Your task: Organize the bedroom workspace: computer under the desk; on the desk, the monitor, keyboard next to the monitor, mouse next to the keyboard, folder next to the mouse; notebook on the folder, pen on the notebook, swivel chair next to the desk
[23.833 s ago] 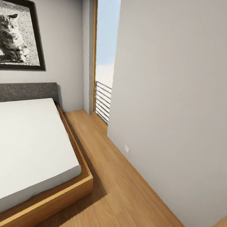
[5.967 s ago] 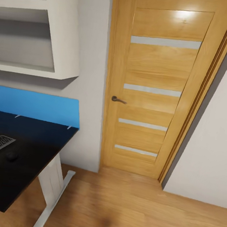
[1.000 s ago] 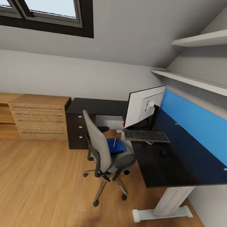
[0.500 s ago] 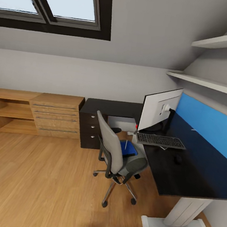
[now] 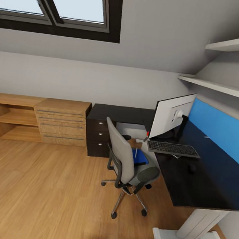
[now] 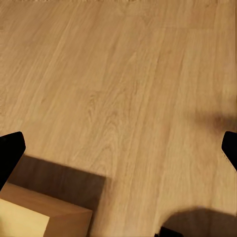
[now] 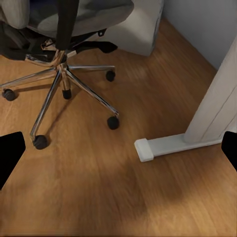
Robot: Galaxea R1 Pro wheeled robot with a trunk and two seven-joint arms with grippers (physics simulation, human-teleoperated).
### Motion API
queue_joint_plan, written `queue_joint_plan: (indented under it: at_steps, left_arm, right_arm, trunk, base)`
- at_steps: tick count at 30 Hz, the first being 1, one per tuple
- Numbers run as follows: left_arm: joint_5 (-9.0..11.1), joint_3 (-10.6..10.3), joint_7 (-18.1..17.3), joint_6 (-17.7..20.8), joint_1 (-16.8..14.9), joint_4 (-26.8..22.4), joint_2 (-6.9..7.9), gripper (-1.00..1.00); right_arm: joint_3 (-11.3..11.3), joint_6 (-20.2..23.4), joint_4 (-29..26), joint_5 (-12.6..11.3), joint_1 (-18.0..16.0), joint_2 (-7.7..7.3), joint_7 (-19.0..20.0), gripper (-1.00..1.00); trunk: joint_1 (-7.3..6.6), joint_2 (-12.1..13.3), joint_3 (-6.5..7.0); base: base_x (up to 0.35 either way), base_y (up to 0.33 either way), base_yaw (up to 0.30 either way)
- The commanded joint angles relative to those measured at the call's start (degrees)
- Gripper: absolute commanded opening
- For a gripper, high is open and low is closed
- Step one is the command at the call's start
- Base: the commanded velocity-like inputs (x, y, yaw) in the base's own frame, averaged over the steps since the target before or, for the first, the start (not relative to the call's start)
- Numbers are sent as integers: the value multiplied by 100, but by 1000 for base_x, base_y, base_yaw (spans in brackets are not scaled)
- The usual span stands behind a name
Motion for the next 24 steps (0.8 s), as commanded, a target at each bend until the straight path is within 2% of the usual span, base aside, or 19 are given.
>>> queue_joint_plan:
  at_steps: [1,3,4,7,12,19,24]
  left_arm:
    - [21,19,-17,-21,2,-11,-10,100]
    - [24,25,-14,-40,2,-17,-103,100]
    - [29,32,-8,-46,2,-20,-216,100]
    - [40,31,5,-29,2,-21,-280,100]
    - [41,31,6,-17,2,-21,-278,100]
    - [33,36,14,-12,2,-25,-292,100]
    - [31,44,30,-18,2,-313,-286,100]
  right_arm:
    - [-1,-9,2,25,-3,1,-29,100]
    - [-3,0,2,25,-3,-4,-32,100]
    - [-3,3,-2,23,-3,-6,-36,100]
    - [-11,8,-6,17,-3,6,-38,100]
    - [-12,3,-3,12,-3,3,-41,100]
    - [-15,-4,-20,12,-3,9,-55,100]
    - [-14,-3,-30,9,-3,2,-57,100]
  trunk:
    - [0,-4,-5]
    - [0,-4,-5]
    - [0,-4,-5]
    - [66,-124,-59]
    - [176,-324,-149]
    - [330,-605,-274]
    - [440,-806,-364]
  base:
    - [0,13,0]
    - [0,7,0]
    - [0,2,0]
    - [0,1,0]
    - [0,0,11]
    - [0,0,161]
    - [0,0,14]
